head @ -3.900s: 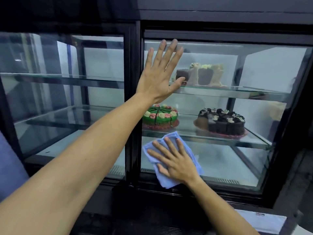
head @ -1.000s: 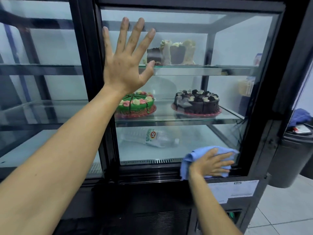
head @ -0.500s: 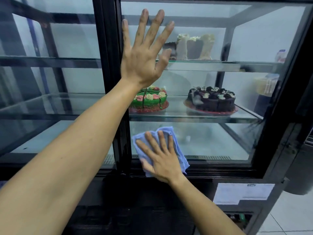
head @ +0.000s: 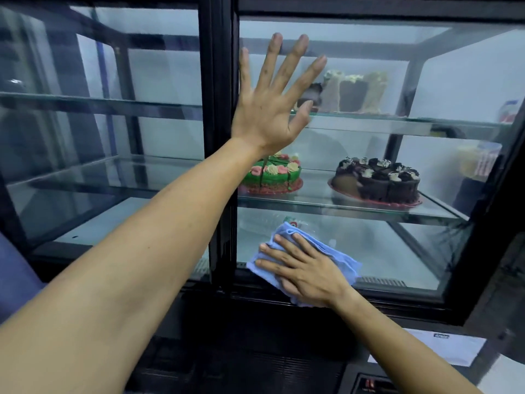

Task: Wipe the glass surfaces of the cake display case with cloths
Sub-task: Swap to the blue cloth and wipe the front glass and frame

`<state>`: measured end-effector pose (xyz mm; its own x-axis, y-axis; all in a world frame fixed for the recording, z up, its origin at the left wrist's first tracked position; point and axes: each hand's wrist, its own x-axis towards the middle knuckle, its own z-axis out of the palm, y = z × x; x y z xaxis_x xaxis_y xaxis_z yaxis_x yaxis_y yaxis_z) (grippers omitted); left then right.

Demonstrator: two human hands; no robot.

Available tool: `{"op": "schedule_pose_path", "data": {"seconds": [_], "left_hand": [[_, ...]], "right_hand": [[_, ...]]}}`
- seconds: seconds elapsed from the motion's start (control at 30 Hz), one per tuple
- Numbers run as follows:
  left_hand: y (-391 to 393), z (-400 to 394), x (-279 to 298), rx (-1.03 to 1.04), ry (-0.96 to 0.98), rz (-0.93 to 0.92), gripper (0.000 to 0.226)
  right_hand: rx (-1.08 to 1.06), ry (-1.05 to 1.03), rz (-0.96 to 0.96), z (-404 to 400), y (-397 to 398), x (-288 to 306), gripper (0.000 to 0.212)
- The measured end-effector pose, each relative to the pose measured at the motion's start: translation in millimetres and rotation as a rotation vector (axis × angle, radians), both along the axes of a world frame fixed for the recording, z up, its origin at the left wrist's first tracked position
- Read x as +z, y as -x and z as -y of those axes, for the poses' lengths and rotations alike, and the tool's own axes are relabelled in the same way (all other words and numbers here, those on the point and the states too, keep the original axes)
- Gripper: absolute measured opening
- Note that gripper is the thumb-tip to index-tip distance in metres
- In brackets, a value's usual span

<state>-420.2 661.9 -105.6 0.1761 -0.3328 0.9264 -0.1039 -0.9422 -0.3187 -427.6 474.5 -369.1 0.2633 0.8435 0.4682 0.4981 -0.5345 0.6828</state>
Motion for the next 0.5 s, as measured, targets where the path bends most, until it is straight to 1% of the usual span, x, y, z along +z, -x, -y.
{"op": "schedule_pose_path", "data": {"seconds": [0.03,0.1,0.17,0.27,0.4,0.5], "left_hand": [[-0.3,0.1,0.4,0.006,-0.001,0.003,0.06],[-0.8,0.3,0.5,0.013,0.001,0.003,0.06],[-0.9,0.5,0.2,0.01,0.004,0.008,0.06],[-1.0,1.2,-1.4,-0.003,0.008,0.008,0.06],[1.6,0.2,0.3,0.015,0.018,-0.003,0.061],[0.8,1.4,-0.9,0.028,0.004,-0.009,0.062]], "right_hand": [[0.003,-0.046,0.025,-11.6,-1.7,5.4,0.058],[-0.023,-0.179,0.008,-30.7,1.5,7.9,0.057],[-0.016,-0.233,0.001,-44.7,4.6,-0.9,0.06],[0.034,-0.078,-0.04,-52.8,5.2,-19.9,0.069],[0.109,0.134,-0.104,-30.0,-3.6,-25.0,0.063],[0.127,0.201,-0.099,1.5,-6.0,-25.8,0.063]]}}
